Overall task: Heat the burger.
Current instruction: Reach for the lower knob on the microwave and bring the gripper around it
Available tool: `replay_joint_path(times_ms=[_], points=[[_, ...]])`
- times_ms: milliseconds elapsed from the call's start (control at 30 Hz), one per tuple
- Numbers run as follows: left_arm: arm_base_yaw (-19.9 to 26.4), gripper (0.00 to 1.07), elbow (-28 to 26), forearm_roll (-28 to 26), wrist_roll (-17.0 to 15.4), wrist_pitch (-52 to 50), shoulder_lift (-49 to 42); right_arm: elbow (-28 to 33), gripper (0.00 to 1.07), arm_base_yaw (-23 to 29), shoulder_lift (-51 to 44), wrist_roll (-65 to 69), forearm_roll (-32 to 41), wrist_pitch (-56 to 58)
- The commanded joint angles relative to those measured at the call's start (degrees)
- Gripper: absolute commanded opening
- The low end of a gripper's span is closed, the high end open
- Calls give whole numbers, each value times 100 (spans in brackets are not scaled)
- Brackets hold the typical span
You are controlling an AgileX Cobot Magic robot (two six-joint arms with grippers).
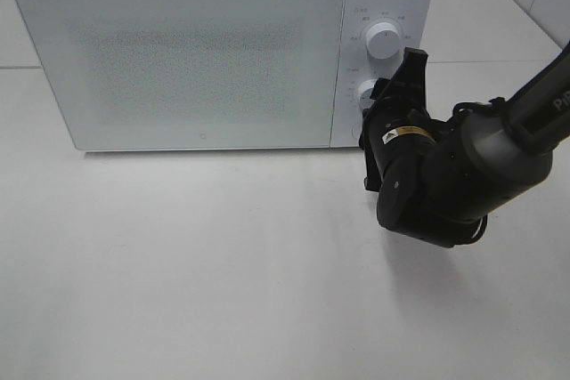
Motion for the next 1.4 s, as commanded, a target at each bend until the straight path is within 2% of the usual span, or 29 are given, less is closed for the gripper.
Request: replay_joint_path(times_ms=[33,333,667,733,767,800,867,933,967,1000,1067,1100,1167,1233,1400], points=[[0,105,17,-29,-17,-52,-132,-46,7,34,23,97,-653,309],[0,105,17,-29,-17,-52,-132,-46,10,34,23,74,-676,292],[0,105,17,-29,-17,-52,-132,-46,23,34,23,-17,-625,120],[0,105,17,-29,-17,-52,-132,-46,27,34,23,-86,-544,11],[0,105,17,-29,-17,-52,-132,-46,32,34,17,-172,-441,-11],[0,105,17,-29,-17,-52,-132,-46,32,34,17,-172,-441,-11],[0,105,17,-29,-17,-52,-132,-46,42,34,11,-304,-321,-11],[0,105,17,-29,-17,-52,-132,-46,45,34,11,-315,-298,-11],[0,105,17,-29,-17,-52,-132,-46,52,34,11,-327,-178,-17],[0,105,17,-29,-17,-52,-132,-46,52,34,11,-327,-178,-17],[0,105,17,-29,-17,-52,-132,-46,64,-34,6,-361,-46,-52],[0,105,17,-29,-17,-52,-132,-46,64,-34,6,-361,-46,-52],[0,105,17,-29,-17,-52,-132,-40,75,-103,-97,-579,-120,-86],[0,105,17,-29,-11,-52,-132,-11,79,-103,-155,-831,11,-92],[0,105,17,-29,-11,-52,-132,183,77,-92,-212,-917,-246,-17]])
